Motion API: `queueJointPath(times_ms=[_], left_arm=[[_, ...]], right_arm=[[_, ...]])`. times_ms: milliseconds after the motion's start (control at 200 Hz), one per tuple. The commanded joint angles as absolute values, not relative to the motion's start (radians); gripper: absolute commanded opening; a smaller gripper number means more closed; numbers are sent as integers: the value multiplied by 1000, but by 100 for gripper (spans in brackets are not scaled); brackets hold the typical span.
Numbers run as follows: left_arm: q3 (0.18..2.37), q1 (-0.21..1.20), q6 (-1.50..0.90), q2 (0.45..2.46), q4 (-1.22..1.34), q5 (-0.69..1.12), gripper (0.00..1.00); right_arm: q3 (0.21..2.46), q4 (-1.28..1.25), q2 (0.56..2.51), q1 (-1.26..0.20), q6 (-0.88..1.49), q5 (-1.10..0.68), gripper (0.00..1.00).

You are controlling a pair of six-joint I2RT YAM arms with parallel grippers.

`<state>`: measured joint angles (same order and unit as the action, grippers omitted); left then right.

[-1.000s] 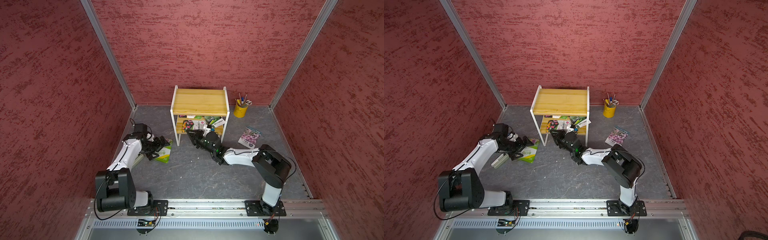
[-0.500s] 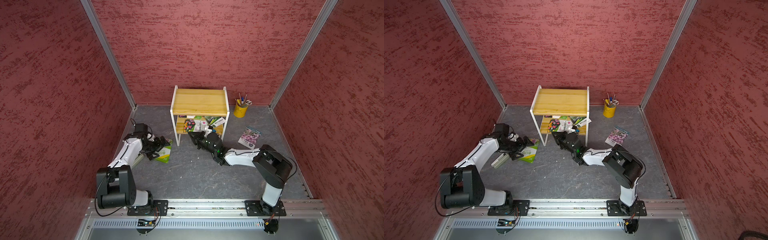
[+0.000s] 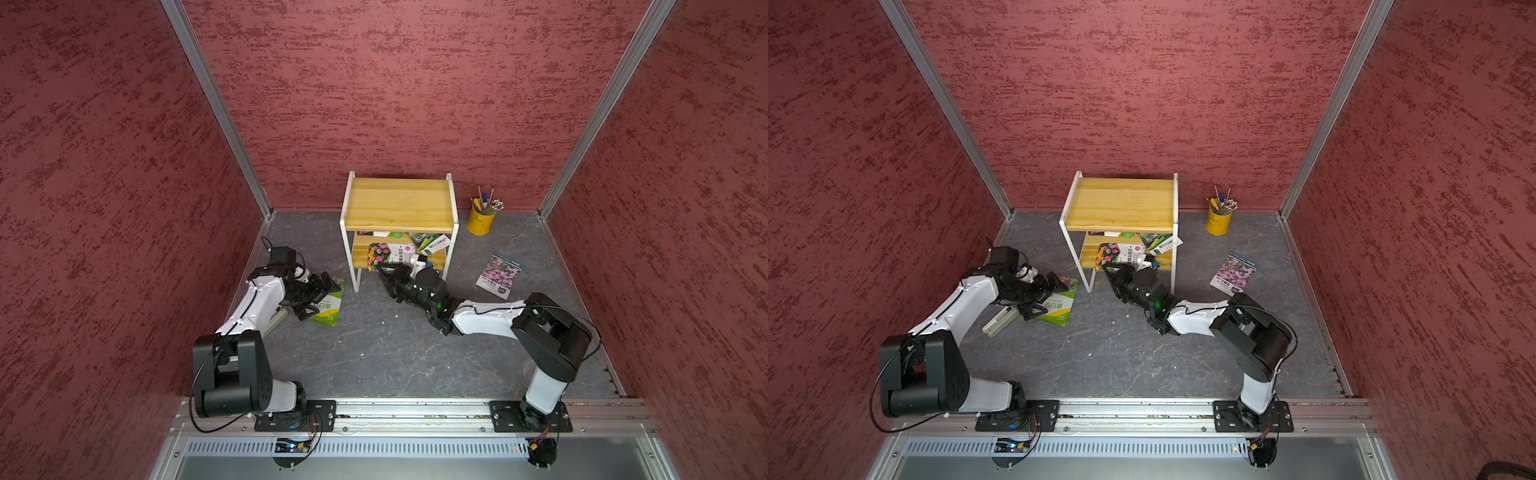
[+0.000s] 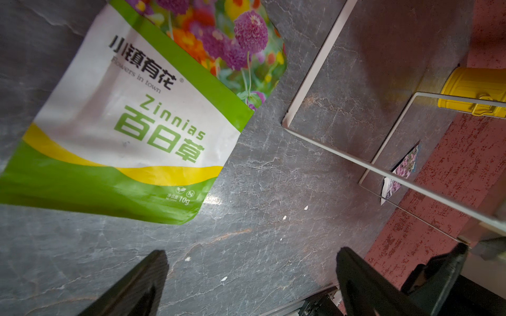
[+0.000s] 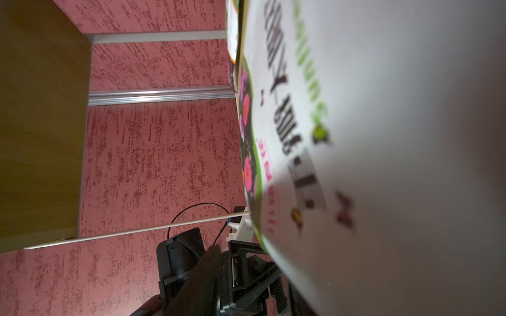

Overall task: Take the seed bag off the shelf
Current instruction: Pick up the seed packet from the shelf.

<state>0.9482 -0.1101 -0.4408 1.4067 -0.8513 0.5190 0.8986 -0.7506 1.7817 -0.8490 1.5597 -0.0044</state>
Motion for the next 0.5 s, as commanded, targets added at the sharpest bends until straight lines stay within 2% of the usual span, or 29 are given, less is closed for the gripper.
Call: queueJointPath(times_ms=[0,105,225,496], left_arm=[[965,-104,-448,1411,-836,527,100],[966,-103,-446,1411,-838,528,100],[967,-103,-441,1413,-841,526,100],[959,-105,-433,1416,-841,530,100]], right_arm=[[880,-730,1750,-854,1558,10,57],[889,-727,1752,-854,1552,18,64],[907,-731,1770,-851,1542,29,65],[979,-775,1837,-838,1536,26,50]])
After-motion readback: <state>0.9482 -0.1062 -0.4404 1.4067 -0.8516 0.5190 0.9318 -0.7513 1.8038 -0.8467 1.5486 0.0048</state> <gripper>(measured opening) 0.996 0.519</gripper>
